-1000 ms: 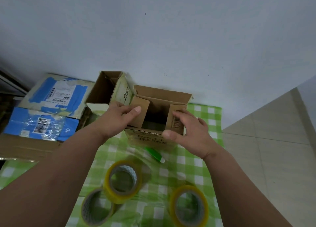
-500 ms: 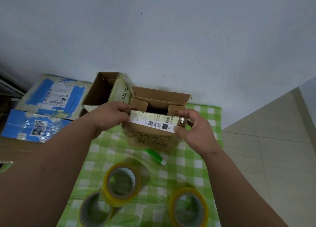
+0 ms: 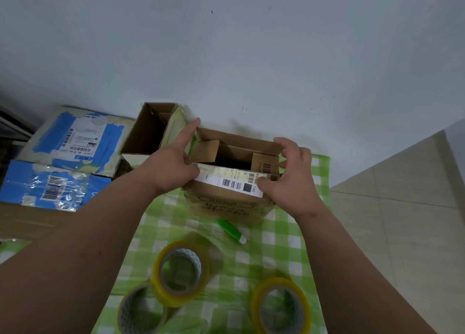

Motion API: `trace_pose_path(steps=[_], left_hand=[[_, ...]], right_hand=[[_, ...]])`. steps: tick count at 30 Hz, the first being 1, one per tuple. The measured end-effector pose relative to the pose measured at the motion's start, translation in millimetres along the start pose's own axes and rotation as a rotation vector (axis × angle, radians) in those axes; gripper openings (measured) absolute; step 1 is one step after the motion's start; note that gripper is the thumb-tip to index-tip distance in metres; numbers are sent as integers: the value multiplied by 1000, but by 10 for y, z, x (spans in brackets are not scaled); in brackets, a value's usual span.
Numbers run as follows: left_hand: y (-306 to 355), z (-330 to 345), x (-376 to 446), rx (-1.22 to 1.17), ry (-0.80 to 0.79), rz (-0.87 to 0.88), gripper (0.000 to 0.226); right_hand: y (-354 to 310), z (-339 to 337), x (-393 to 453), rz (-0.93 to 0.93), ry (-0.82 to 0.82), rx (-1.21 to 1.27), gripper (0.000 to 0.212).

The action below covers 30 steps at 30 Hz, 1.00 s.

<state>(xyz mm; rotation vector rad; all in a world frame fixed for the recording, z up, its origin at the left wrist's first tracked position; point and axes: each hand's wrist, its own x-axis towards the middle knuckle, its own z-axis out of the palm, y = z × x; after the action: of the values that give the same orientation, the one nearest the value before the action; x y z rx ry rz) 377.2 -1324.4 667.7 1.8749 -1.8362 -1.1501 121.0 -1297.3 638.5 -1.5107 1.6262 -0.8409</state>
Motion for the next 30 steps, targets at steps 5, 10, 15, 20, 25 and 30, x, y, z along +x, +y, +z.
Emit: trace_pose_path(steps=[5,10,15,20,25,30], left_hand=[[-77,30,-47,25,64,63,72],[-144,104,-77,39,108,97,61],[-175,135,-73,-80,60,27,92],[-173,143,-66,-165,9,-19,81],[-170,254,-57,-176,131,-55,53],[-196,380,-84,-15,238,1,43]], right_hand=[[63,70,-67,-40,119,-89,54],[118,92,-106,-54,157,-147,38],[137,120,-161,-67,171,-167,31],[120,105,-180,-49,136,-167,30],[115,155,-166,12,138,-97,27],[122,210,-167,39,157,-43,23]])
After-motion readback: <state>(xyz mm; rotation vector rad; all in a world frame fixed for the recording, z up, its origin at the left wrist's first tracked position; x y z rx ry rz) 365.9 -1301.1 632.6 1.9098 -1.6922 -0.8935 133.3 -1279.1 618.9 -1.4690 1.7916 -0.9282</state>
